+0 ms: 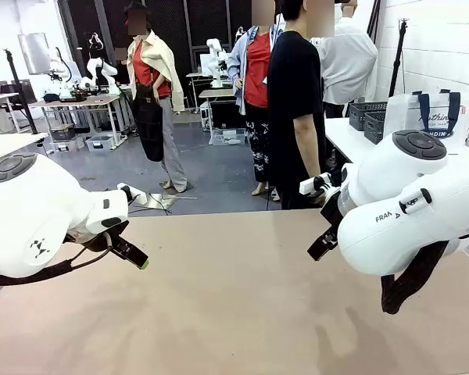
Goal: Transfer purchased items from the store into the shopping bag.
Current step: Open the Reusable shopping bag in the center of the table.
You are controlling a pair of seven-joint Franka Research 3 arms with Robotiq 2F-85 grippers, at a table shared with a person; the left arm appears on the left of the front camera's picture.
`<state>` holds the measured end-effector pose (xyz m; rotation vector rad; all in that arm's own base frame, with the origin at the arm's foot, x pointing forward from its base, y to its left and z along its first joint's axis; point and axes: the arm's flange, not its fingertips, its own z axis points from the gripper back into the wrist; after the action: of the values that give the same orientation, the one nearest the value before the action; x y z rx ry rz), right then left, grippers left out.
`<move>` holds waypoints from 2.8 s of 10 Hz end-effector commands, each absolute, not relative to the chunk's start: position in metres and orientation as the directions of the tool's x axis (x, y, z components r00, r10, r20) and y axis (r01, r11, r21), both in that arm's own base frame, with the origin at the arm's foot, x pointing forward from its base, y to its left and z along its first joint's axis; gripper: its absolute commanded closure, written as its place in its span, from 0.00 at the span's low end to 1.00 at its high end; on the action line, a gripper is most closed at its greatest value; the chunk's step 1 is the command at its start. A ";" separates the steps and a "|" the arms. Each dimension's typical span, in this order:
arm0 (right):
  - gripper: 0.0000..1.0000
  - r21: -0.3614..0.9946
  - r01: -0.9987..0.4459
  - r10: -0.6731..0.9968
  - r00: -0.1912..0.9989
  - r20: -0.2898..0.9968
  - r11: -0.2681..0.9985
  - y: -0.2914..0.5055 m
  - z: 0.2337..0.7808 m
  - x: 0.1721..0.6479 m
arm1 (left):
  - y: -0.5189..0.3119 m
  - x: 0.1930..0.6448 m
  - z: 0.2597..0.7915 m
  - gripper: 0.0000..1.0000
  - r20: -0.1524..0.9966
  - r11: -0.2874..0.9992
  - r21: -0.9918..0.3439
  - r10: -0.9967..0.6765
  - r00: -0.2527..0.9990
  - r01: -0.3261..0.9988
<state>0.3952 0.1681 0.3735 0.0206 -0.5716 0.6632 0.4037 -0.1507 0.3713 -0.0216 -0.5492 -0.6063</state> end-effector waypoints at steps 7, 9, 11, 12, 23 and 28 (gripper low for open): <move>0.00 -0.160 -0.587 0.576 0.641 0.508 0.794 0.168 0.373 0.395 | -0.151 0.404 0.371 0.00 0.497 0.826 0.138 -0.535 0.683 0.546; 0.00 -0.160 -0.587 0.576 0.641 0.508 0.794 0.168 0.373 0.395 | -0.151 0.404 0.371 0.00 0.497 0.826 0.138 -0.535 0.683 0.546; 0.00 -0.160 -0.587 0.576 0.641 0.508 0.794 0.168 0.373 0.395 | -0.151 0.404 0.371 0.00 0.497 0.826 0.138 -0.535 0.683 0.546; 0.00 -0.160 -0.587 0.576 0.641 0.508 0.794 0.168 0.373 0.395 | -0.151 0.404 0.371 0.00 0.497 0.826 0.138 -0.535 0.683 0.546; 0.00 -0.160 -0.587 0.576 0.641 0.508 0.794 0.168 0.373 0.395 | -0.151 0.404 0.371 0.00 0.497 0.826 0.138 -0.535 0.683 0.546; 0.00 -0.160 -0.587 0.576 0.641 0.508 0.794 0.168 0.373 0.395 | -0.151 0.404 0.371 0.00 0.497 0.826 0.138 -0.535 0.683 0.546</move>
<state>0.3952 0.1682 0.3735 0.0204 -0.5716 0.6633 0.4034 -0.1514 0.3713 -0.0216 -0.5493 -0.6079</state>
